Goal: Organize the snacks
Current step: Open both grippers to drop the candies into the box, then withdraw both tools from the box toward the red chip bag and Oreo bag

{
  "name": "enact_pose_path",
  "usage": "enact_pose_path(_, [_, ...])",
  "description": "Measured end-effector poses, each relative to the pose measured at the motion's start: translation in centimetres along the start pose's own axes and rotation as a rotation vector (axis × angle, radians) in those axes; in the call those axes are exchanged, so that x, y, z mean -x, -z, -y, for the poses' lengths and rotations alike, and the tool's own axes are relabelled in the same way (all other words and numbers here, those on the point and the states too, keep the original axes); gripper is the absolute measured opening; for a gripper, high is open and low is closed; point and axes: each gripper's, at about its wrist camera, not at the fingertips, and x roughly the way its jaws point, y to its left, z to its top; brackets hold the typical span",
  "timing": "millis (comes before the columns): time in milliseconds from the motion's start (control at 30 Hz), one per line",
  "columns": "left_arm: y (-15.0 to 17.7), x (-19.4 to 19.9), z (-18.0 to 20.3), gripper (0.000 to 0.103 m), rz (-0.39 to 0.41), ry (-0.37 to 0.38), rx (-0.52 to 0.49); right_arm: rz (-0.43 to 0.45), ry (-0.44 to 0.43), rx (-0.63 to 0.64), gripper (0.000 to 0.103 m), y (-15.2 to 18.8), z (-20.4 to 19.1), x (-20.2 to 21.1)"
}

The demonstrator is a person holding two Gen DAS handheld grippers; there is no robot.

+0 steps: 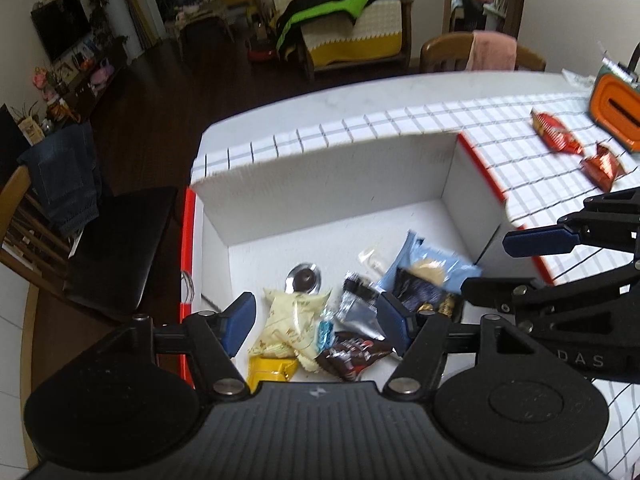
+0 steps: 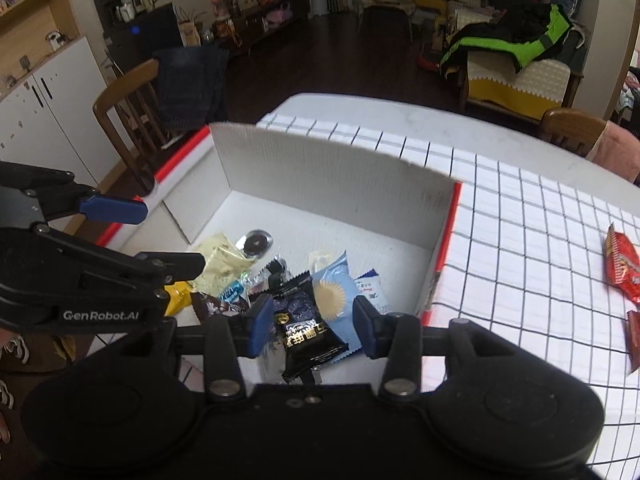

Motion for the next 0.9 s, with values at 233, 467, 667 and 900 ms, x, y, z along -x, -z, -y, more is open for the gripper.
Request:
enact_pose_path(233, [-0.8, 2.5, 1.6, 0.071, 0.076, 0.019, -0.018, 0.065, -0.013, -0.019, 0.061, 0.4, 1.1, 3.4])
enact_pose_path(467, [-1.8, 4.0, 4.3, 0.078, 0.118, 0.077, -0.023, 0.115, -0.020, -0.051, 0.081, 1.3, 3.9, 6.8])
enact_pose_path(667, [-2.6, 4.2, 7.7, 0.080, 0.137, 0.112, -0.055, 0.133, 0.003, -0.066, 0.087, 2.7, 7.0, 8.9])
enact_pose_path(900, [-4.3, 3.9, 12.7, 0.085, 0.160, 0.170, -0.091, 0.130, 0.120, -0.097, 0.103, 5.1, 12.1, 10.2])
